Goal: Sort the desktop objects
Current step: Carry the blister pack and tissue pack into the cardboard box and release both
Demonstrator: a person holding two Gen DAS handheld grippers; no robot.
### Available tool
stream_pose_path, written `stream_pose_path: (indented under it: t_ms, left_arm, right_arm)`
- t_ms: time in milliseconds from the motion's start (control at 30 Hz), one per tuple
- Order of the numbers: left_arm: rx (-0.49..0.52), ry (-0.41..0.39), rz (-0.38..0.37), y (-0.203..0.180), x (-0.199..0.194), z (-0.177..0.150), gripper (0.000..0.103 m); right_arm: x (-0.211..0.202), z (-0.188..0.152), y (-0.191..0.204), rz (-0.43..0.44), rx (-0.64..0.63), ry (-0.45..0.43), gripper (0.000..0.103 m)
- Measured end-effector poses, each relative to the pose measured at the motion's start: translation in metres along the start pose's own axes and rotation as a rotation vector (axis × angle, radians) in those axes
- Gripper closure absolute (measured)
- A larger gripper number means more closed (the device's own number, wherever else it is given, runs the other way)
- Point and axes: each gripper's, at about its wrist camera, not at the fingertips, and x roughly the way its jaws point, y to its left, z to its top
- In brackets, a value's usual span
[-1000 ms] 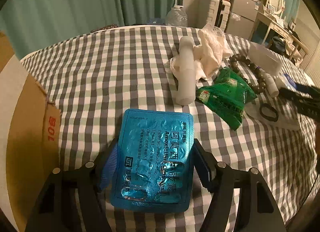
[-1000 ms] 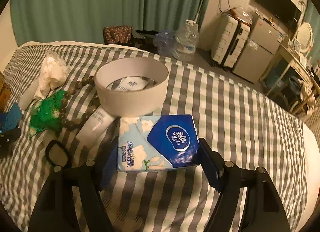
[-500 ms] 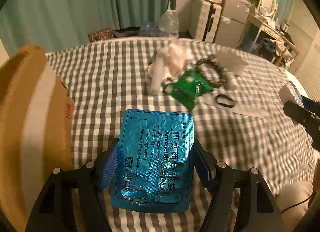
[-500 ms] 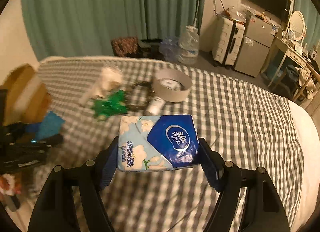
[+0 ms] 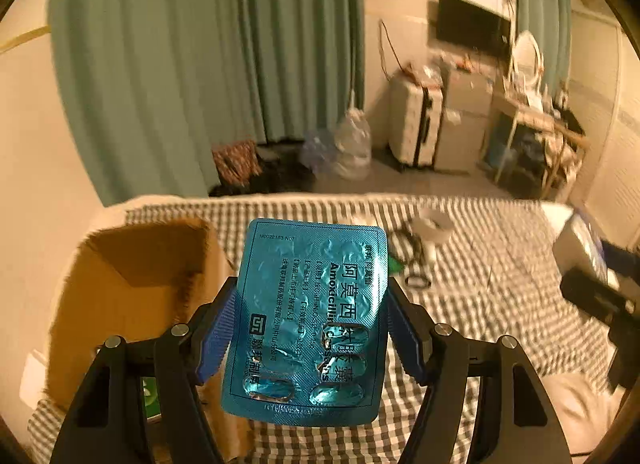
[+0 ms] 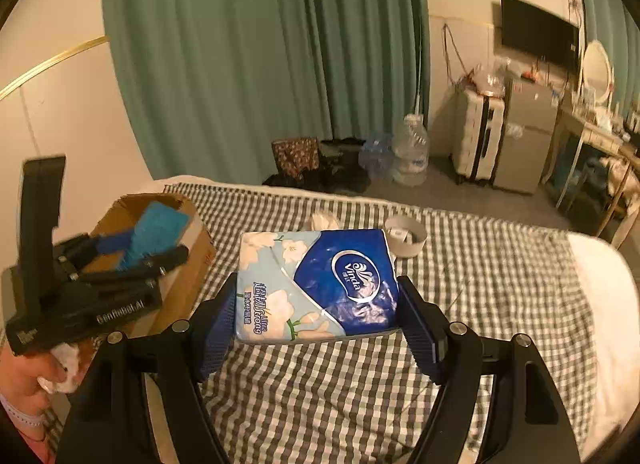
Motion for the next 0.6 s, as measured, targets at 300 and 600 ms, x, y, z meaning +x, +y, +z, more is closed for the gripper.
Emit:
stream_pose_path:
  t_ms: [300,600]
  left_arm:
    - [-0.026,-0.077,0.02,0.033,-0.057,0.011,0.032]
    - [-0.055,-0.107,0.095,0.092,-0.085,0.004,0.032]
  right_arm:
    - [-0.054,0.018,0.06,0.019,-0.07,-0.074,0.029]
    - [-0.06,0.021,0.122,0.134,-0.128,-0.058,0.028]
